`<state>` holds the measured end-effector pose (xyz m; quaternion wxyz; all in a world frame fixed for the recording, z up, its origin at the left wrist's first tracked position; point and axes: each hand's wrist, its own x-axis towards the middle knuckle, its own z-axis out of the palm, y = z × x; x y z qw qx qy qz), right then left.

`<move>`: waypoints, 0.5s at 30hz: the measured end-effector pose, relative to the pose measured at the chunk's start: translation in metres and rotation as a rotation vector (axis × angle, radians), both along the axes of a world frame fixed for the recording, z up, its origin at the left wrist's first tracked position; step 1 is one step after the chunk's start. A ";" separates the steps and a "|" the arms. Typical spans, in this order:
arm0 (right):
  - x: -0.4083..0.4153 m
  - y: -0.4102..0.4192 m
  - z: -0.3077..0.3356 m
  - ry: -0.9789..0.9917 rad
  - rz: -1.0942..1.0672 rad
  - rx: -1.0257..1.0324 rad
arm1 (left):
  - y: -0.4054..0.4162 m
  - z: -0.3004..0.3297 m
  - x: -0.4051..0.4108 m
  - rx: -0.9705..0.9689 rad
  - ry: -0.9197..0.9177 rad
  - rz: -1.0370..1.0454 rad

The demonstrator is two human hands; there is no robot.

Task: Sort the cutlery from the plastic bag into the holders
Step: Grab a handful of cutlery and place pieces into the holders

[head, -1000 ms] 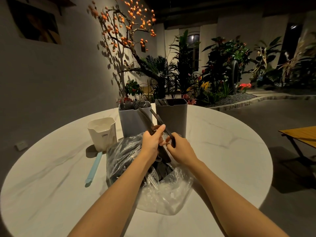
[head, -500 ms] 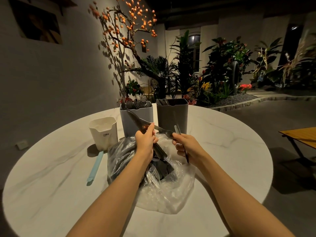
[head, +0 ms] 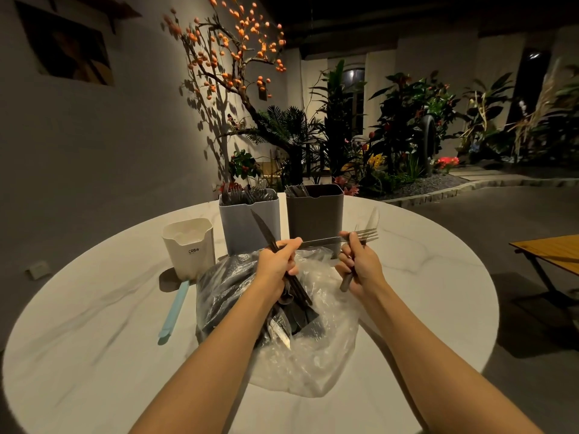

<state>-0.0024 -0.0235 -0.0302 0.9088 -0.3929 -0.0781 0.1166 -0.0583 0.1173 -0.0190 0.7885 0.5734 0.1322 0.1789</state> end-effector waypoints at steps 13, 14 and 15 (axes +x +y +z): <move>-0.008 0.002 0.005 -0.076 -0.064 -0.431 | 0.003 0.002 0.005 -0.185 -0.035 0.002; -0.012 0.005 0.006 -0.123 -0.021 -0.511 | 0.000 0.002 0.004 -0.161 -0.044 -0.054; -0.015 0.008 0.007 -0.165 0.025 -0.562 | -0.003 0.003 0.002 -0.126 -0.052 -0.107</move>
